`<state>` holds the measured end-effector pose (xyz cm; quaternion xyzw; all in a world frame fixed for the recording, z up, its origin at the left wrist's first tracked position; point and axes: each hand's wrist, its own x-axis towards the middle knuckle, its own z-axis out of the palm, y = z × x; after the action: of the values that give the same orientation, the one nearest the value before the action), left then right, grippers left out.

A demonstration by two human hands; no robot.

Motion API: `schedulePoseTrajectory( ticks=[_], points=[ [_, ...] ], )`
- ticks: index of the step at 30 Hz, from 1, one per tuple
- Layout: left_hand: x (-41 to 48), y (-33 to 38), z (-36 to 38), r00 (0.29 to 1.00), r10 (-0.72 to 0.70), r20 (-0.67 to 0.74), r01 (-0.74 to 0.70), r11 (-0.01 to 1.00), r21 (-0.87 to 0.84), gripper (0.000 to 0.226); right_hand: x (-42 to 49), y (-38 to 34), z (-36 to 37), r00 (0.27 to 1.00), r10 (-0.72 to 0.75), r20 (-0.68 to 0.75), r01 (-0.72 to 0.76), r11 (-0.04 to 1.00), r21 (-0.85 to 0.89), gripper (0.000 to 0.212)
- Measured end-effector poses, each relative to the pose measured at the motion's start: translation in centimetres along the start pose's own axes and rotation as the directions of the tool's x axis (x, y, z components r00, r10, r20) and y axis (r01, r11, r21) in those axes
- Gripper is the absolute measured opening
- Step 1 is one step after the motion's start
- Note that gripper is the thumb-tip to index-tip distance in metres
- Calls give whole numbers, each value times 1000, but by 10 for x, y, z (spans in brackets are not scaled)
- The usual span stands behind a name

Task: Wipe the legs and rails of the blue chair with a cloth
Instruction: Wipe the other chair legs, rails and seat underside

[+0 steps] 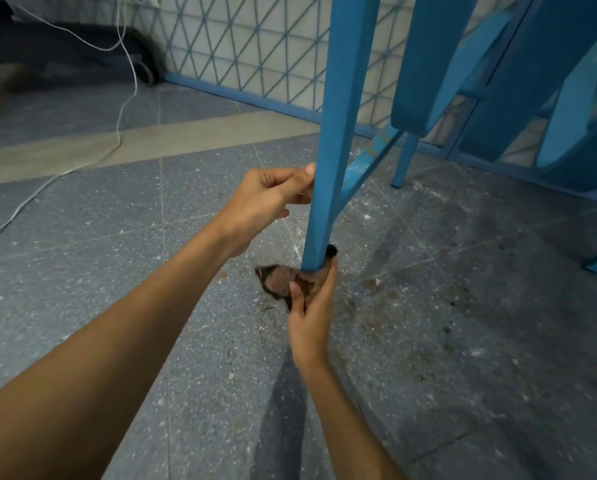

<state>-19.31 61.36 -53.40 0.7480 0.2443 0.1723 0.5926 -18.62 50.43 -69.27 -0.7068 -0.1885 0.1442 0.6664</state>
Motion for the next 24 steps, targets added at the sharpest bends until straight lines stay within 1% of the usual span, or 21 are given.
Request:
schedulePoseTrajectory(
  ticks=[2, 4, 5, 8, 9, 11, 14, 15, 17, 19, 21, 22, 24],
  points=[
    [0, 1, 0, 1000, -5, -8, 5, 1000, -1, 32, 1, 5, -2, 995, 88, 40, -88, 996, 1, 75],
    [0, 1, -1, 1000, -11, -13, 11, 1000, 0, 33, 5, -5, -5, 992, 120, 37, -121, 993, 18, 72],
    [0, 0, -1, 1000, -10, -13, 10, 1000, 1, 34, 7, -15, -6, 995, 98, 22, -99, 994, 36, 71],
    [2, 0, -2, 1000, 4, -17, -4, 1000, 16, 31, 22, -56, -7, 995, -77, -56, 82, 992, 98, 73],
    [3, 1, -2, 1000, 17, -12, -17, 1000, 14, 30, 28, -67, -5, 989, -117, -95, 125, 989, 81, 73],
    [4, 3, -2, 999, 46, -1, -46, 999, -1, 30, 29, -78, 3, 975, -147, -164, 156, 987, 40, 75],
    [1, 9, 0, 998, 59, -9, -59, 998, 18, 28, 8, -62, 15, 956, -226, -190, 208, 972, -110, 81],
    [1, 9, 0, 999, 53, -7, -53, 998, 21, 30, 0, -49, 17, 959, -217, -181, 188, 969, -161, 84],
    [1, 8, -1, 999, 39, 8, -40, 999, 31, 34, -10, -23, 15, 981, -138, -135, 109, 974, -199, 87],
    [1, 8, -2, 1000, 23, 10, -24, 999, 31, 36, -17, -11, 10, 995, -50, -86, 32, 980, -196, 88],
    [2, 7, -2, 1000, 17, 6, -18, 999, 46, 37, -19, -19, 8, 996, 11, -91, -26, 986, -164, 86],
    [2, 7, -2, 1000, 16, 8, -17, 998, 55, 37, -18, -29, 7, 994, 7, -110, -23, 990, -142, 84],
    [3, 7, -2, 1000, 20, 6, -20, 997, 69, 38, -11, -55, 7, 985, -64, -163, 45, 992, -118, 80]
  ],
)
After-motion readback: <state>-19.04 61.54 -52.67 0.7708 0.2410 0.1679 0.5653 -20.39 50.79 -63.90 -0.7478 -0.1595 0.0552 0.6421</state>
